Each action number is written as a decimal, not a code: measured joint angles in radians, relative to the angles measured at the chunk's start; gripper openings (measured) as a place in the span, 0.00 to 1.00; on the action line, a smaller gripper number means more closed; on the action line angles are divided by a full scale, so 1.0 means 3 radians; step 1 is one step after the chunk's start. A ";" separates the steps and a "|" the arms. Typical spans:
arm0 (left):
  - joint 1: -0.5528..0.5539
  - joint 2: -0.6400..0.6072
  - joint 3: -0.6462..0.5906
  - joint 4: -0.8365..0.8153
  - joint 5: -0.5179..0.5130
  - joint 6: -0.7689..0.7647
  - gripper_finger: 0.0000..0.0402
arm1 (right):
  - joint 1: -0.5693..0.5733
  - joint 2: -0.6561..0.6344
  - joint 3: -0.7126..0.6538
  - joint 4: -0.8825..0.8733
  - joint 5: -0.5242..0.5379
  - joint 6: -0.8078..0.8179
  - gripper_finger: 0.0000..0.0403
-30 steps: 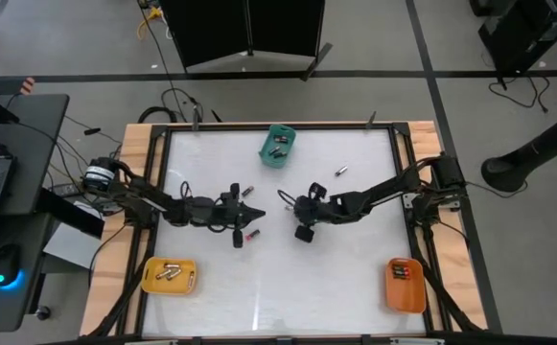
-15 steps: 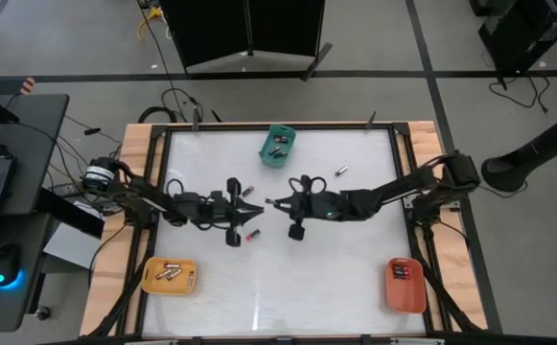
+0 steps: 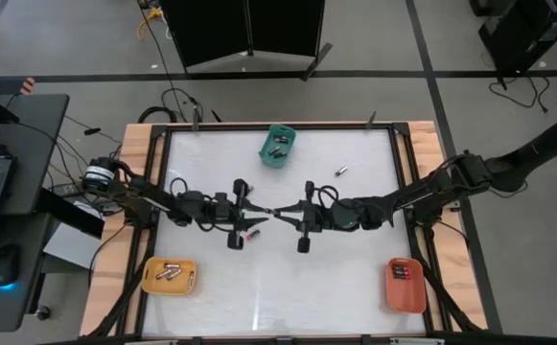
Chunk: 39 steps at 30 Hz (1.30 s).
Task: Sort batteries
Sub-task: Put the silver battery into the yellow bin
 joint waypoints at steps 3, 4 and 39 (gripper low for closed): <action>0.0001 0.0000 0.0175 -0.0260 0.0053 0.0001 0.27 | 0.0011 0.0007 -0.0001 0.0021 -0.0003 -0.0006 0.15; 0.0003 0.0000 0.0228 -0.0316 0.0052 0.0009 0.28 | 0.0011 0.0007 0.0000 0.0034 -0.0005 -0.0009 0.15; 0.0014 0.0003 0.0285 0.0176 0.0482 0.0256 0.32 | 0.0069 0.0010 0.0000 0.0098 0.0009 -0.0142 0.15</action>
